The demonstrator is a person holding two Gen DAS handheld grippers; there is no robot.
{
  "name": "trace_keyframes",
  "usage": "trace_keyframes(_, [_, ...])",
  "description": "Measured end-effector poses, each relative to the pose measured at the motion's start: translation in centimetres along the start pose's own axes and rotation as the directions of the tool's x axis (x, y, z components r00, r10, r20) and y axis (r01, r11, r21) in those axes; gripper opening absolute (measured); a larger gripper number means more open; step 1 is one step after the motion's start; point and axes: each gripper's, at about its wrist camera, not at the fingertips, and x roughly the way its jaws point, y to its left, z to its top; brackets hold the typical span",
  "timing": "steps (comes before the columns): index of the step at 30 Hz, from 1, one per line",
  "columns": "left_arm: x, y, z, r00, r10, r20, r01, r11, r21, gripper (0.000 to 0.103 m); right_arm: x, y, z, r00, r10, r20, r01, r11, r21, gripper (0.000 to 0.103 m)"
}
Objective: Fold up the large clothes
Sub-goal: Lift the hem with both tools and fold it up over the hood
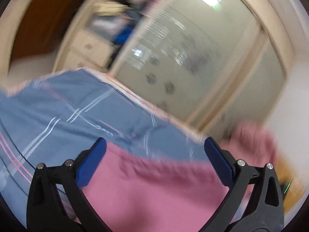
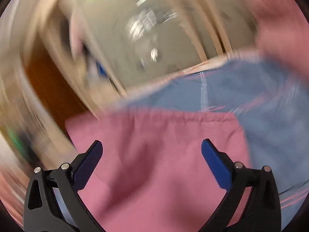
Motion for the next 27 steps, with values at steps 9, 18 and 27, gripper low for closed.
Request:
trace_keyframes(9, [5.7,-11.3,-11.5,0.963,0.191,-0.19,-0.064,0.849,0.525,0.101,7.1,2.8,-3.1,0.988,-0.05,-0.146,0.053,0.998,0.018,0.102])
trace_keyframes(18, [14.6,-8.2,-10.0,0.917,0.312,-0.25,-0.163,0.862,0.48,0.101,13.0,1.6,-0.9,0.982,-0.143,-0.127,0.155,0.984,0.088,0.102])
trace_keyframes(27, [27.0,-3.7,-6.2,0.849,0.427,-0.312,-0.287,0.868,0.406,0.101,16.8,-7.0,-0.3,0.987,-0.145,-0.062,0.158,0.907,0.39,0.102])
